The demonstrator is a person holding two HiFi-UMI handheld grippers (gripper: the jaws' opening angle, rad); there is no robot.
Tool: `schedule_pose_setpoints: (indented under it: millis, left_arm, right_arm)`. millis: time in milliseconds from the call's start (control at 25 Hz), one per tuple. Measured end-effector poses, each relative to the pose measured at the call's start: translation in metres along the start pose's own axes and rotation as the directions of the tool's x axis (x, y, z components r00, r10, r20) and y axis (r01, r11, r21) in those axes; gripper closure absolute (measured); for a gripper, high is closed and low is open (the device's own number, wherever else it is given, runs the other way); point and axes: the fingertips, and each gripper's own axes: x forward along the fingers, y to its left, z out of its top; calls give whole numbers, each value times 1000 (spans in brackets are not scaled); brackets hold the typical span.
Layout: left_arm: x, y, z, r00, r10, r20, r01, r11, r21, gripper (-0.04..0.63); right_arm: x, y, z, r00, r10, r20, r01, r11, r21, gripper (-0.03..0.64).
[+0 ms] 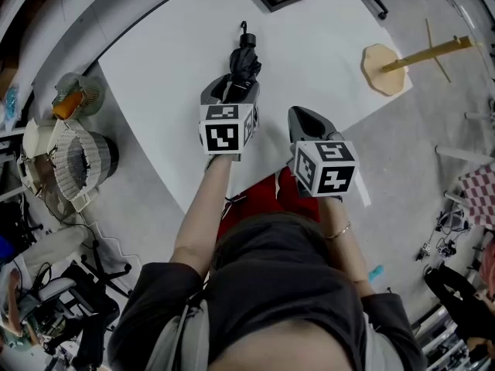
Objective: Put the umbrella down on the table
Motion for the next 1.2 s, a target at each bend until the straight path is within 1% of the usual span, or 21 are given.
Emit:
schedule_pose_setpoints:
  millis: [160, 320, 400, 680, 800, 880, 1200]
  left_arm:
    - [-8, 2, 7, 997, 6, 77, -4, 1000, -24, 314]
    - [-19, 2, 14, 991, 38, 128, -35, 999, -29, 319]
    - [-26, 2, 20, 986, 56, 160, -52, 998, -26, 351]
    - [-52, -1, 33, 965, 97, 244, -88, 995, -48, 511]
    - [-66, -6, 34, 954, 113, 277, -98, 993, -69, 567]
    - [-77, -11, 34, 947, 115, 300, -93, 992, -85, 581]
    - [-114, -41, 30, 932, 95, 350, -56, 991, -121, 583]
  right_arm:
    - [-2, 2, -5, 1000, 2, -3, -2, 1000, -3, 597]
    - [-7, 2, -8, 1000, 12, -4, -12, 1000, -5, 597]
    - [-8, 1, -8, 1000, 17, 1, -17, 1000, -6, 597]
    - [-14, -3, -4, 998, 50, 29, -50, 999, -5, 597]
    - [-22, -4, -3, 997, 69, 42, -69, 998, -9, 597]
    - [-28, -4, -2, 995, 84, 51, -84, 996, -14, 597]
    - [-55, -8, -2, 987, 134, 93, -131, 991, -34, 597]
